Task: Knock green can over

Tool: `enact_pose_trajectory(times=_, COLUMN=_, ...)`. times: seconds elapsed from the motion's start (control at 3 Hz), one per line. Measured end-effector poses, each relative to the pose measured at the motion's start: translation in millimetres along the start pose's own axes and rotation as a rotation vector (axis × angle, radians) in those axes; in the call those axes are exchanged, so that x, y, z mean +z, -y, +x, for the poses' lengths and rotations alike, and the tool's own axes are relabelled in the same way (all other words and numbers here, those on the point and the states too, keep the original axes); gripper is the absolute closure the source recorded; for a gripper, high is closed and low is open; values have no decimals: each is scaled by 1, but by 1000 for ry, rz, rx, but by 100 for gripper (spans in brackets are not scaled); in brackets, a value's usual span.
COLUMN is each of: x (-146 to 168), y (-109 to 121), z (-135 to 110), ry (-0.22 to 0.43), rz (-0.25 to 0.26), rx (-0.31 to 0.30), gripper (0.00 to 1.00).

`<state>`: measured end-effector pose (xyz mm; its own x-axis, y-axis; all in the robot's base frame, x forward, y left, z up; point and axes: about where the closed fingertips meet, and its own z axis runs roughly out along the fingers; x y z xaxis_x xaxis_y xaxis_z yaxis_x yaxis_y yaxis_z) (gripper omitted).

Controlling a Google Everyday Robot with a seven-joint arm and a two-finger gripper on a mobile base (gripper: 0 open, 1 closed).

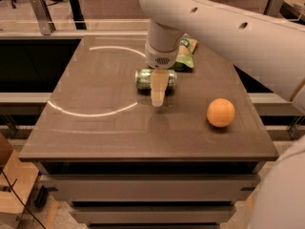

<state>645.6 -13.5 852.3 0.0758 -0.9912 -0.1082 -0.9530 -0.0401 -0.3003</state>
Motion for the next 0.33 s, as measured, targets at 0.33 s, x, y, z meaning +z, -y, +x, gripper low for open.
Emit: enact_pose_trajectory(times=0.33, x=0, y=0, z=-1, ry=2, rz=-1, rx=1, gripper=0)
